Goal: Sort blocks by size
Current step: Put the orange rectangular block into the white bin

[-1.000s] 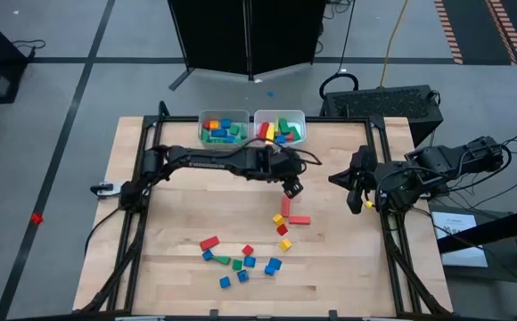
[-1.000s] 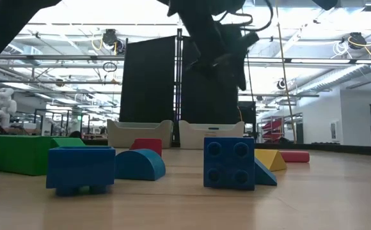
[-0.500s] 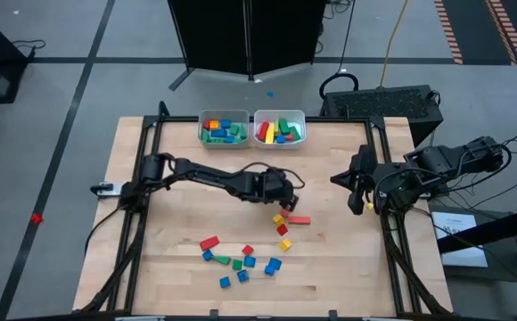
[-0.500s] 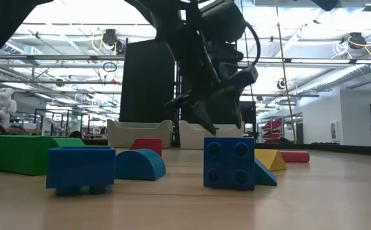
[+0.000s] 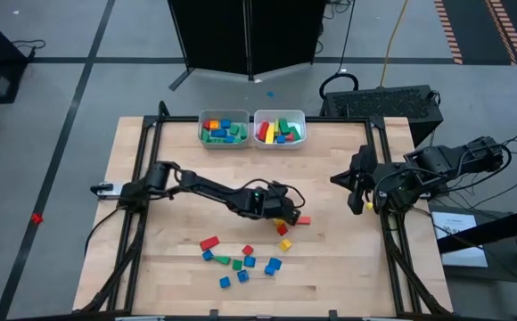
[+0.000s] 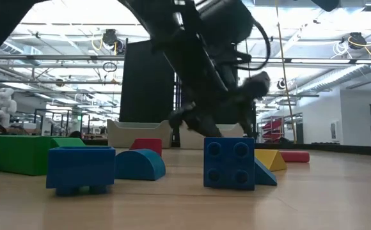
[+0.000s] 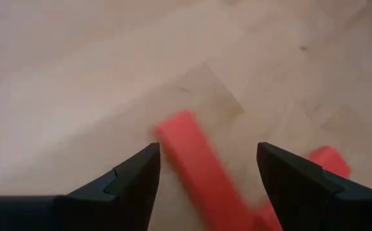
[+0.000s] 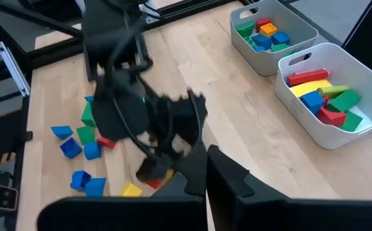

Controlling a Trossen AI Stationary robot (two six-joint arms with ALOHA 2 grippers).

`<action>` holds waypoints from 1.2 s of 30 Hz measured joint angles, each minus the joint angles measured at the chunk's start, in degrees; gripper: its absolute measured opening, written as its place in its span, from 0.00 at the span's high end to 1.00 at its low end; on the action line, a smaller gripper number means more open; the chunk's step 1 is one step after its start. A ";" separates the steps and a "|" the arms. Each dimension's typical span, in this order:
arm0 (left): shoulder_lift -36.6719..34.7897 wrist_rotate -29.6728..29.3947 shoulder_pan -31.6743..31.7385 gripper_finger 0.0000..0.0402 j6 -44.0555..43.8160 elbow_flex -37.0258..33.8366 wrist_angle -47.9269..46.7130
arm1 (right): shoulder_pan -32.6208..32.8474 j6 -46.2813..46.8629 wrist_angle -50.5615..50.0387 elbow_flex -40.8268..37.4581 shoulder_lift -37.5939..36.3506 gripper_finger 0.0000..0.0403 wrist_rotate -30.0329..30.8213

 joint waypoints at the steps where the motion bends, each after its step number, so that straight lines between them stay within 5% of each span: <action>1: 1.05 1.14 -0.17 0.36 -0.79 0.02 2.06 | -0.01 0.38 0.02 0.00 0.00 1.00 0.01; 12: 5.59 5.17 -0.25 0.39 -6.02 0.50 1.33 | 0.00 1.87 -0.04 0.00 0.00 1.00 0.01; 24: 5.69 3.71 -0.62 0.78 4.86 0.32 -1.14 | 0.00 1.60 0.31 0.00 0.00 1.00 0.02; 36: -2.17 7.35 2.71 0.79 12.79 2.14 -6.88 | 0.00 0.52 0.89 0.00 0.00 1.00 0.30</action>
